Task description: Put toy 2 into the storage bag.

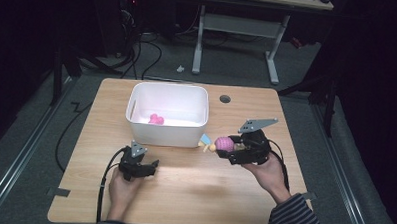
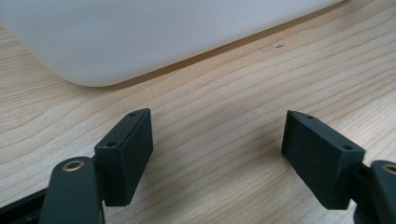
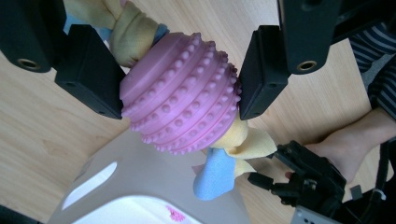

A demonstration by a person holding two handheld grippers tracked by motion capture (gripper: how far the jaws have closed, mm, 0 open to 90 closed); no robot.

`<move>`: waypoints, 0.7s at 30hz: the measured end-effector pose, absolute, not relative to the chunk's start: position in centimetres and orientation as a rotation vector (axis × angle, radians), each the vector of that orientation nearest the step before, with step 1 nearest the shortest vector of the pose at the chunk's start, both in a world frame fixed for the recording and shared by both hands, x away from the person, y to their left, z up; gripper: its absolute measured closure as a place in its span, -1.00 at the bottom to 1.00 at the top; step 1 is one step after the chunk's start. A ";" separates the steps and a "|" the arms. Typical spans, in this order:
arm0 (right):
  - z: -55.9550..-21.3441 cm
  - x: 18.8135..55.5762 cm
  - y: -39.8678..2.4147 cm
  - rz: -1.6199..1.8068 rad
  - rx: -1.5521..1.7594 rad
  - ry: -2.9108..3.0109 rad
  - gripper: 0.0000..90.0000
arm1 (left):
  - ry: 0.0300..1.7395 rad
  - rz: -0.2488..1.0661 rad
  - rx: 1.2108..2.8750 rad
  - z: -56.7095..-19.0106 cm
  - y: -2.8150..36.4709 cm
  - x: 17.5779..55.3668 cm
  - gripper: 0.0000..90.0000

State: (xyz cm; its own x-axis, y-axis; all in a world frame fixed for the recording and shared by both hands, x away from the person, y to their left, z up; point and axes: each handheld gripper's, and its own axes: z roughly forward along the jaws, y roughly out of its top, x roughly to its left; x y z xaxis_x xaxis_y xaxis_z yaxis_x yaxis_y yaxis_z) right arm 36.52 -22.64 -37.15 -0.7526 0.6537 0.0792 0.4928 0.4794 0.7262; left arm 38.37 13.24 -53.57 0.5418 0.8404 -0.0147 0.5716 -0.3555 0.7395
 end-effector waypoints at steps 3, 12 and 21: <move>-36.1 37.0 -22.4 1.132 0.974 2.521 -0.25 | 1.136 0.484 2.068 -53.6 13.2 38.4 -0.44; -34.0 38.9 -21.5 1.130 0.967 2.513 -0.26 | 1.136 0.484 2.068 -53.6 13.2 38.4 -0.44; -33.4 40.1 -20.4 1.106 0.943 2.515 -0.25 | 1.136 0.484 2.068 -53.6 13.2 38.4 -0.44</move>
